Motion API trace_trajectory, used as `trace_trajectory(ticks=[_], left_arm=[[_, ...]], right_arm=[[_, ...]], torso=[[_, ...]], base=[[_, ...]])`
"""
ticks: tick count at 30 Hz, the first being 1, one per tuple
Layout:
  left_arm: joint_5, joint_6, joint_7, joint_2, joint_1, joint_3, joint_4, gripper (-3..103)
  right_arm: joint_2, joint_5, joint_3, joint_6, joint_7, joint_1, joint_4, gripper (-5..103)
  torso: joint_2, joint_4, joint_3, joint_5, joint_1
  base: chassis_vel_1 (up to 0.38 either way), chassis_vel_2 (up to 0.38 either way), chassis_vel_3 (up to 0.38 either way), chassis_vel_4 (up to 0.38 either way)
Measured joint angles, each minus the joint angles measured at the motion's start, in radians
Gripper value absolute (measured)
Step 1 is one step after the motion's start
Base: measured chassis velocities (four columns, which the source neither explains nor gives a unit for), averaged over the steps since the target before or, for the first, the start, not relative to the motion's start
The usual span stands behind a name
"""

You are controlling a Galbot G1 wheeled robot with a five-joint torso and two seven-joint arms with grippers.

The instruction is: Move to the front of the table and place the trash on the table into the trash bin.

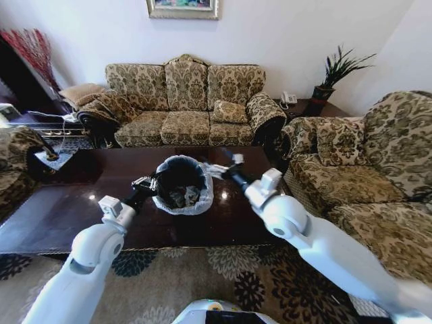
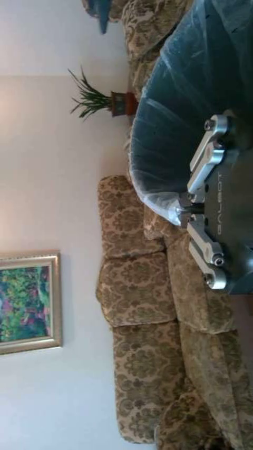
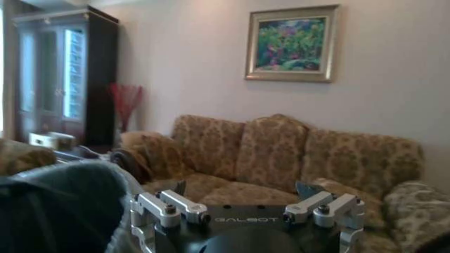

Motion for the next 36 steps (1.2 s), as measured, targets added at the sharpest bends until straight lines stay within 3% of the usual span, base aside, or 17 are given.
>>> trace_trajectory(ticks=[5, 16, 34, 36], left_arm=[[0.001, -0.002, -0.001, -0.017, 0.008, -0.012, -0.017, 2], [0.007, -0.007, -0.002, -0.048, 0.033, -0.026, -0.059, 2], [0.006, -0.009, -0.004, -0.066, 0.050, -0.047, -0.105, 2], [0.006, -0.009, -0.006, -0.078, 0.048, -0.047, -0.108, 2]], right_arm=[[-0.013, -0.007, 0.171, -0.009, 0.023, -0.143, 0.054, 100], [-0.025, -0.027, 0.387, -0.006, 0.008, -0.332, 0.062, 100], [-0.018, -0.026, 0.384, -0.016, 0.023, -0.346, 0.097, 100], [-0.023, -0.023, 0.387, -0.019, 0.027, -0.352, 0.106, 100]], torso=[[0.000, 0.0001, 0.000, -0.0002, 0.000], [0.000, -0.0001, 0.000, 0.0002, 0.000], [0.000, 0.0002, 0.000, 0.0003, 0.000], [0.000, 0.0003, 0.000, -0.0021, 0.000]], base=[[0.011, -0.006, -0.009, 0.003], [0.194, -0.028, -0.210, 0.020], [0.523, 0.038, -0.507, -0.038], [0.600, 0.145, -0.599, -0.129]])
